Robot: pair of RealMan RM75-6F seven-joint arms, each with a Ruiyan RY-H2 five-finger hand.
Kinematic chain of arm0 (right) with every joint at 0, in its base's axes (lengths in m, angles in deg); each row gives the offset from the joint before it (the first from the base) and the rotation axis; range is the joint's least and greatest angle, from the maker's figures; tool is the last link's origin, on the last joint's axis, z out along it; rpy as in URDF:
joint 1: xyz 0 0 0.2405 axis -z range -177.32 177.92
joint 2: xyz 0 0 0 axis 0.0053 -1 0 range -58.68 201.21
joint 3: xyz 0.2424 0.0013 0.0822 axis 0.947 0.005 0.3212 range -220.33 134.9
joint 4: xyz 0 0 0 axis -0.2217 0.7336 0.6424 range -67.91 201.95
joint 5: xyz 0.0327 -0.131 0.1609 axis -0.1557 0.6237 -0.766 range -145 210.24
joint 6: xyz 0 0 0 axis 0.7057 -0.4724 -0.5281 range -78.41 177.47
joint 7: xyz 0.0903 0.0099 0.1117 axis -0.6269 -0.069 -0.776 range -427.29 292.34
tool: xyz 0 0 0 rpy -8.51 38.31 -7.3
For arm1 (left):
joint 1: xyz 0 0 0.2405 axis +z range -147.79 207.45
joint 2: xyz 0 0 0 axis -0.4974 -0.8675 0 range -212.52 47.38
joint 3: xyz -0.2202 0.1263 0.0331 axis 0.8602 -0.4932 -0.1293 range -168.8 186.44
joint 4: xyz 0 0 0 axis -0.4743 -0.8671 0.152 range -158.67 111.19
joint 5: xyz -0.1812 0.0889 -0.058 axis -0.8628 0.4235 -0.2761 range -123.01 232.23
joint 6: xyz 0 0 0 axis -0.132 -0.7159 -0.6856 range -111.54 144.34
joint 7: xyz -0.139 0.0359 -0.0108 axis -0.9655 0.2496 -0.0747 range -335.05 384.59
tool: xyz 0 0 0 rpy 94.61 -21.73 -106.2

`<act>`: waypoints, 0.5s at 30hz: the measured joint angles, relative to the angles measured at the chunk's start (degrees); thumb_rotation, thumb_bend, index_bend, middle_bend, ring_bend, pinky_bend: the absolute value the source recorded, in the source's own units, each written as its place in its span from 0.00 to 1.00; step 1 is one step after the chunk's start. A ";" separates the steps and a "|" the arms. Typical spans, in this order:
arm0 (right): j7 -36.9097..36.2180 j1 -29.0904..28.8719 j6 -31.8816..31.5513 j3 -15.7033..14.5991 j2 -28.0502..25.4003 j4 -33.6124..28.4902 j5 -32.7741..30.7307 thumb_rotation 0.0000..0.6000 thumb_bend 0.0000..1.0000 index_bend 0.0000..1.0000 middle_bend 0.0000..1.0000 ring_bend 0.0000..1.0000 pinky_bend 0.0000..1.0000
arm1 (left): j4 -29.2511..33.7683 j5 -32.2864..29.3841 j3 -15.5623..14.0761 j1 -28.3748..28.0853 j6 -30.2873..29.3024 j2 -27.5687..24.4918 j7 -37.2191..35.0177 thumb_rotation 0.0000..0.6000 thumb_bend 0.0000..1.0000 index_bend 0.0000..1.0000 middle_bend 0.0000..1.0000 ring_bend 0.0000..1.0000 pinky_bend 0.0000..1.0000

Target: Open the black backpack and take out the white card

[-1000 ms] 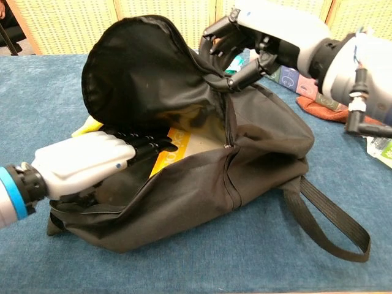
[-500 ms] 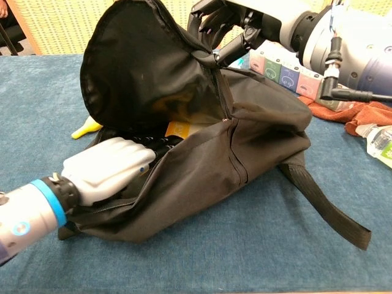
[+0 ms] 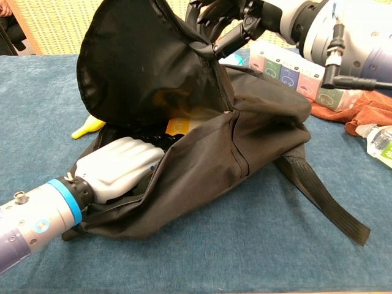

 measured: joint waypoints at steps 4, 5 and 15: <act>0.05 0.11 -0.10 -0.20 -0.99 -0.89 0.11 1.00 0.52 0.65 0.66 0.42 0.30 | -2.13 0.07 0.46 -0.39 -0.46 1.85 0.56 1.00 0.15 0.00 0.00 0.00 0.13; 0.06 0.16 -0.12 -0.28 -1.19 -1.04 0.09 1.00 0.52 0.65 0.66 0.42 0.30 | -2.58 0.07 0.58 -0.47 -0.58 2.20 0.76 1.00 0.15 0.00 0.00 0.00 0.13; -0.01 0.21 0.14 -1.15 -2.46 -1.95 -0.68 1.00 0.52 0.65 0.66 0.42 0.30 | -5.78 0.05 1.60 -1.38 -1.77 4.50 2.43 1.00 0.30 0.00 0.00 0.00 0.13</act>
